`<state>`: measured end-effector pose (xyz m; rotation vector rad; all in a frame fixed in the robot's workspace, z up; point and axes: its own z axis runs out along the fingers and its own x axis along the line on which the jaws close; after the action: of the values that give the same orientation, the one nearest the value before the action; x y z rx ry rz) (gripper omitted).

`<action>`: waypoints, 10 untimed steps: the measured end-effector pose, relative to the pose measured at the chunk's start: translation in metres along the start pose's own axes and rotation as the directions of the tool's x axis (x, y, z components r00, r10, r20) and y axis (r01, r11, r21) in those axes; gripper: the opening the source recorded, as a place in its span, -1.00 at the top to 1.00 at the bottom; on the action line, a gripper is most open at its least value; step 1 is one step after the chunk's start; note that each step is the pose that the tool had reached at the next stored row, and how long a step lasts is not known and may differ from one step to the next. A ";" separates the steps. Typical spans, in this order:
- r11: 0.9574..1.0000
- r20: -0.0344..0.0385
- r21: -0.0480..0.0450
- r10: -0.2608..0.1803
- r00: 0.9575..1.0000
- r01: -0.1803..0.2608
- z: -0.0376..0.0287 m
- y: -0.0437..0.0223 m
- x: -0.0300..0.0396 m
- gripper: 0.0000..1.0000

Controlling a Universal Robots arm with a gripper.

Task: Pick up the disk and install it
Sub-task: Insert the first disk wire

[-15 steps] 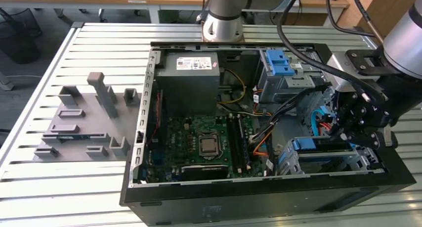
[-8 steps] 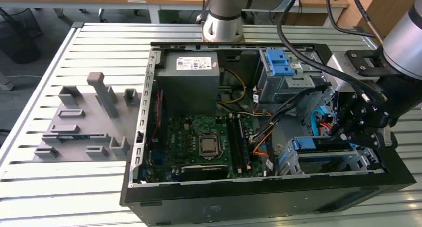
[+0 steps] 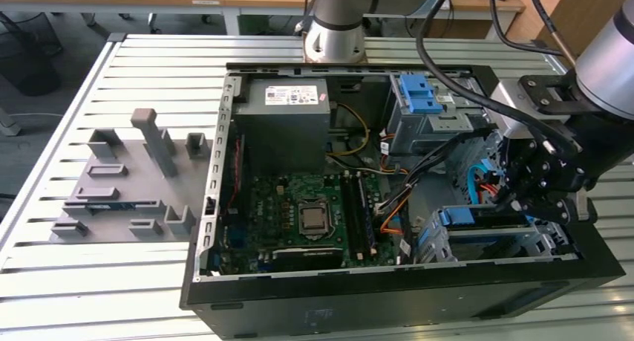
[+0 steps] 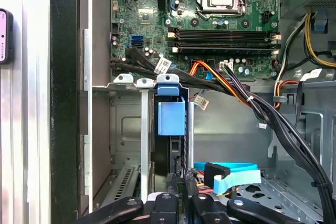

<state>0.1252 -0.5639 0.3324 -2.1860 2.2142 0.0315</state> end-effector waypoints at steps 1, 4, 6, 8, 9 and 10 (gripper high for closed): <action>1.000 0.000 0.000 0.000 1.000 0.000 0.0002 0.0000 0.0000 0.66; 1.000 0.000 0.000 0.000 1.000 0.000 0.0011 0.0000 0.0000 0.66; 1.000 0.001 0.000 0.000 1.000 0.000 0.0021 0.0000 0.0000 0.66; 1.000 0.001 0.000 0.000 1.000 0.000 0.0029 0.0000 0.0001 0.66; 1.000 0.001 0.000 0.000 1.000 0.000 0.0035 0.0000 0.0001 0.66; 1.000 0.001 0.000 0.000 1.000 0.000 0.0041 -0.0001 0.0001 0.66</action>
<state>0.1253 -0.5639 0.3284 -2.1852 2.2143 0.0325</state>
